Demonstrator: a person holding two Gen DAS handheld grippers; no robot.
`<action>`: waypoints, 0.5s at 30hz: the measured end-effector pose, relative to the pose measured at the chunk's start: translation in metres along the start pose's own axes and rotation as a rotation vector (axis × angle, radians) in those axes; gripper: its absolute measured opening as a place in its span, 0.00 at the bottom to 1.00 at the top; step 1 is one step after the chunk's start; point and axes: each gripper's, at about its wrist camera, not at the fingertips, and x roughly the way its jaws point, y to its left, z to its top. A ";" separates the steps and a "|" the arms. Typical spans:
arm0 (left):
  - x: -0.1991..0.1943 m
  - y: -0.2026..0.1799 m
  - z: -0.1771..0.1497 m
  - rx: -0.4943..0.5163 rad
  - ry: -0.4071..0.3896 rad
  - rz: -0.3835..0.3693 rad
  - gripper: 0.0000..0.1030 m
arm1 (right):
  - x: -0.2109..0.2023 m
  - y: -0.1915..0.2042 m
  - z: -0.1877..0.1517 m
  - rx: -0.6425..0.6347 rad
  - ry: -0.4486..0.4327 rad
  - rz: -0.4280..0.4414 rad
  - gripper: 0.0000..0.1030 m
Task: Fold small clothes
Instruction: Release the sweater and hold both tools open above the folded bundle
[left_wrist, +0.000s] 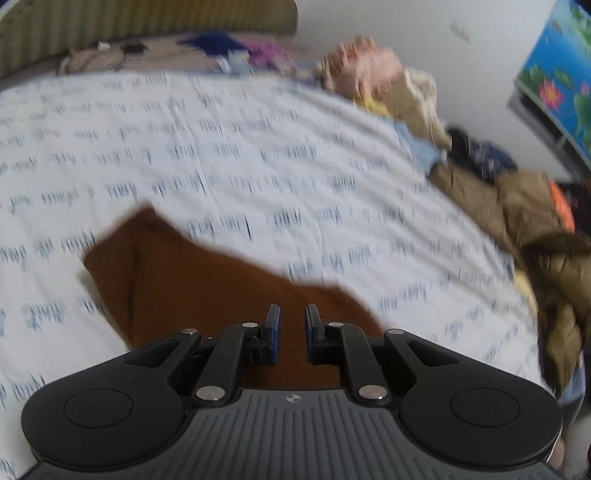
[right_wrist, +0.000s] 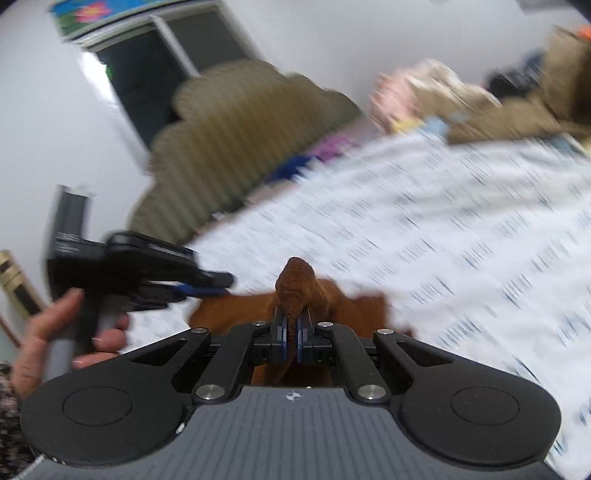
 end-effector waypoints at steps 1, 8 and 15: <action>0.003 -0.002 -0.008 0.007 0.023 0.001 0.13 | 0.002 -0.010 -0.007 0.027 0.037 -0.002 0.07; -0.019 -0.011 -0.065 0.106 0.016 0.044 0.13 | -0.010 -0.039 -0.033 0.123 0.144 0.001 0.07; -0.039 -0.019 -0.094 0.194 -0.013 0.072 0.13 | -0.028 -0.043 -0.031 0.091 0.148 0.003 0.09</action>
